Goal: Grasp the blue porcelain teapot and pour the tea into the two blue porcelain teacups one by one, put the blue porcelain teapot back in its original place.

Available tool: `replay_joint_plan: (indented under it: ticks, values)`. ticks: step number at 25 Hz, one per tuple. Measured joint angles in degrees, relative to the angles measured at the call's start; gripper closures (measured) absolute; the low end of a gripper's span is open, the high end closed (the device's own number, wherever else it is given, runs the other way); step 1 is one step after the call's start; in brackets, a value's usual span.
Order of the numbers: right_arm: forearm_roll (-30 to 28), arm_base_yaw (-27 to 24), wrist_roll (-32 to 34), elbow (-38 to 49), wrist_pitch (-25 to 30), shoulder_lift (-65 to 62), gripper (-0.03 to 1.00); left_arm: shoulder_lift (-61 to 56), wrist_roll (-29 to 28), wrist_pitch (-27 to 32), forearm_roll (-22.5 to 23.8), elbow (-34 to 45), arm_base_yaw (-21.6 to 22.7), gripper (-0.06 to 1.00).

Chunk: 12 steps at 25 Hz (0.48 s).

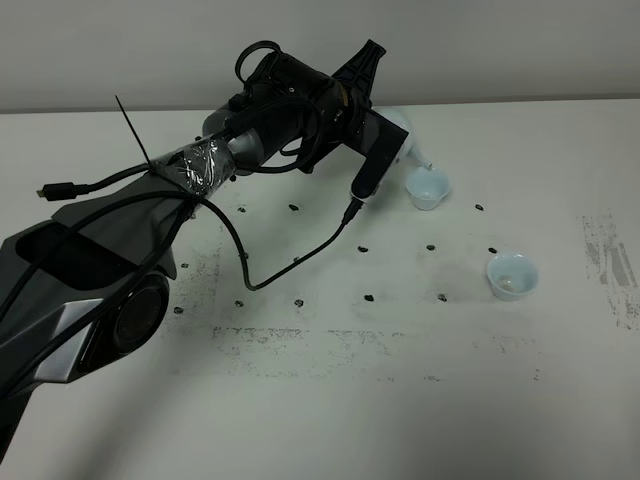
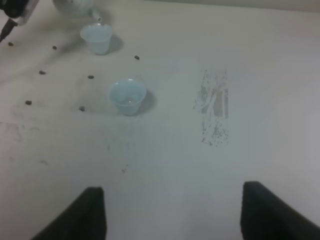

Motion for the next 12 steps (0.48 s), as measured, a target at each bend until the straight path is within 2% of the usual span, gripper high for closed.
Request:
replay_joint_plan:
  ticks: [12]
  values:
    - [0.0,0.0,0.0,0.0,0.0,0.0,0.38,0.0,5.3,-2.3,0.6,0.0,0.1,0.91]
